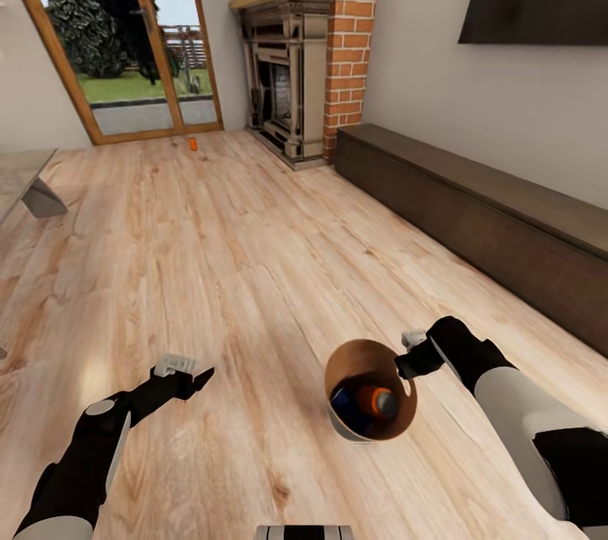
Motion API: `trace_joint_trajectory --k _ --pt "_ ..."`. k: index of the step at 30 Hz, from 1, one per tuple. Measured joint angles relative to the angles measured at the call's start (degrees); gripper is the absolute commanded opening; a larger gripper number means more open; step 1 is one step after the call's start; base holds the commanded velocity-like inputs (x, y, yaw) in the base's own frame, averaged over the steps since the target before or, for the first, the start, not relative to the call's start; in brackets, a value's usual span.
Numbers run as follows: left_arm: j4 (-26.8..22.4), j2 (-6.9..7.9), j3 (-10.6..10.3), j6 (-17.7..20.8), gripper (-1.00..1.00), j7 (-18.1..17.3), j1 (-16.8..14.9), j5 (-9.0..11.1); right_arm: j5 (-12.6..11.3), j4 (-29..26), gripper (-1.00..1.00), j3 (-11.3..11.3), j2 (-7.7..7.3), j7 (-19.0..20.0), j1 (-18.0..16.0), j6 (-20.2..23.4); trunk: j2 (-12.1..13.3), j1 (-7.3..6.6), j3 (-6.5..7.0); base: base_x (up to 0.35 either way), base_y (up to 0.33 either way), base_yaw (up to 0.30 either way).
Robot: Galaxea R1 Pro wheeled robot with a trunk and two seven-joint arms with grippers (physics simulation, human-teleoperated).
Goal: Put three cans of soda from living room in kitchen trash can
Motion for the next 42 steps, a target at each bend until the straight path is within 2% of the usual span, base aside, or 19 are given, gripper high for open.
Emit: trace_joint_trajectory --k 10,12,17,22,25,27,30,34,42 --pt "0.02 -0.21 -0.06 -0.05 1.0 0.0 0.08 -0.01 -0.09 0.01 -1.0 -0.05 0.18 -0.45 0.2 -0.02 0.0 0.0 -0.13 0.324 0.0 0.007" --pt "0.02 -0.39 -0.07 -0.05 1.0 0.0 0.13 -0.01 0.37 0.02 -1.0 0.04 0.46 -0.48 0.27 -0.13 0.0 0.0 -0.13 0.324 0.0 0.0" --pt "0.04 -0.66 -0.07 -0.06 1.0 0.0 0.17 -0.05 -0.27 0.0 -1.0 -0.08 0.92 -0.46 0.3 0.04 0.0 0.0 -0.13 0.324 0.0 0.005" --pt "0.06 -0.7 -0.07 -0.06 1.0 0.0 0.18 -0.09 0.66 0.02 -1.0 0.05 1.2 -0.52 0.5 -0.24 0.0 0.0 -0.31 0.324 0.0 0.083" --pt "0.52 -0.7 -0.07 -0.1 1.0 0.02 0.18 -0.08 -0.3 -0.04 -1.0 -0.07 1.44 -0.5 0.54 0.04 0.0 0.0 -0.49 0.324 0.0 0.124" --pt "1.49 -0.7 -0.07 -0.13 1.0 0.06 0.18 0.01 -0.09 -0.1 -1.0 0.01 1.6 -0.51 0.85 0.01 0.0 0.0 -0.63 0.324 0.0 0.135" --pt "1.83 -0.7 -0.07 -0.14 1.0 0.08 0.18 0.05 0.51 -0.14 -1.0 0.07 1.65 -0.59 1.0 -0.2 0.0 0.0 -0.85 0.324 0.0 0.143" --pt "2.02 -0.71 -0.08 -0.15 1.0 0.09 0.18 0.07 -0.24 -0.2 -1.0 -0.09 1.63 -0.55 1.07 0.02 0.0 0.0 -1.08 0.324 0.0 0.098" --pt "2.09 -0.71 -0.09 -0.2 1.0 0.09 0.18 0.08 -0.06 -0.25 -1.0 -0.14 1.61 -0.42 1.18 -0.05 0.0 0.0 -1.15 0.324 0.0 0.012"
